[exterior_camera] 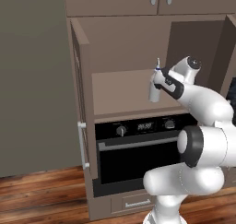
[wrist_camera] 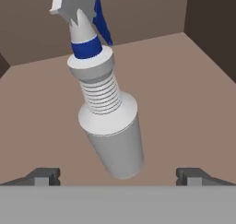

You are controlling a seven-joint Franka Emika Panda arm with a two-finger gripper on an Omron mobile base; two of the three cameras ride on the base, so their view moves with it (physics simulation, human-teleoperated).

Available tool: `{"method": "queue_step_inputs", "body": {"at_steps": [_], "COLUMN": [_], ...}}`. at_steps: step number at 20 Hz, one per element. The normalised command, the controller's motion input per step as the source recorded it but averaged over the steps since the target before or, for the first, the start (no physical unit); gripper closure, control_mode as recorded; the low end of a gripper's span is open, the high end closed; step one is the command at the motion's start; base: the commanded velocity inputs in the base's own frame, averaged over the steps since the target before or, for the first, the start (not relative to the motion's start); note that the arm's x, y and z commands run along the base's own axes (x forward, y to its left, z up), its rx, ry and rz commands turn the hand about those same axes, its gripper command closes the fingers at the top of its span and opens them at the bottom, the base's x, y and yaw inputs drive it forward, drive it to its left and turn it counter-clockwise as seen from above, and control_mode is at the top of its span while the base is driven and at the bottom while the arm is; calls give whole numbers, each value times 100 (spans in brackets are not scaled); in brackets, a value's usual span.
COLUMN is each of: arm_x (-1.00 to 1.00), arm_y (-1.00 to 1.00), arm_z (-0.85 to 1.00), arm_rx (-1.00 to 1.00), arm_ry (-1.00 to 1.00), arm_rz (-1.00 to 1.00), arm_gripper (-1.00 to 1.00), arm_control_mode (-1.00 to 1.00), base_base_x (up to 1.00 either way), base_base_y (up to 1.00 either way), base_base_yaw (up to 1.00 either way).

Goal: Open the cabinet. Pick the spray and place it next to the sink. Then close the cabinet.

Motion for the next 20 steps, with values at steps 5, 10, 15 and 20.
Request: {"method": "queue_step_inputs", "body": {"at_steps": [5,10,15,20], "arm_x": [11,8,8,11], "arm_y": [0,0,0,0], "arm_z": [-16,-1,0,0], "arm_rx": [0,0,0,0], "arm_ry": [0,0,0,0], "arm_rz": [0,0,5,7], "arm_gripper": [-100,-100,-100,-100], "arm_control_mode": [-100,-100,-100,-100], "base_base_x": [0,0,0,0], "base_base_y": [0,0,0,0], "base_base_yaw": [0,0,0,0]}}
